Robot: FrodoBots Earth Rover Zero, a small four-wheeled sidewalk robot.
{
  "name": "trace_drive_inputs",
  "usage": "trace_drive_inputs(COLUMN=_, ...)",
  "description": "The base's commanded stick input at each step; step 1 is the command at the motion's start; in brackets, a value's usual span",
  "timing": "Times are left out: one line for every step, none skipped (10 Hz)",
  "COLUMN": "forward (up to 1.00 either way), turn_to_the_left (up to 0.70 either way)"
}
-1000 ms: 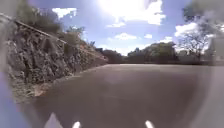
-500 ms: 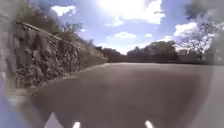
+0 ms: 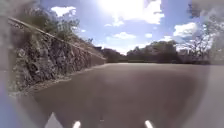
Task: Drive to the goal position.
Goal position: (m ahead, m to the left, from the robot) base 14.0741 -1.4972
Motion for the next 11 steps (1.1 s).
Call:
trace_drive_inputs(forward=1.0, turn_to_the_left=0.0)
trace_drive_inputs(forward=1.0, turn_to_the_left=0.0)
trace_drive_inputs(forward=1.0, turn_to_the_left=0.0)
trace_drive_inputs(forward=1.0, turn_to_the_left=0.0)
trace_drive_inputs(forward=1.0, turn_to_the_left=0.0)
trace_drive_inputs(forward=1.0, turn_to_the_left=0.0)
trace_drive_inputs(forward=1.0, turn_to_the_left=0.0)
trace_drive_inputs(forward=1.0, turn_to_the_left=0.0)
trace_drive_inputs(forward=1.0, turn_to_the_left=0.0)
trace_drive_inputs(forward=1.0, turn_to_the_left=0.0)
trace_drive_inputs(forward=1.0, turn_to_the_left=0.0)
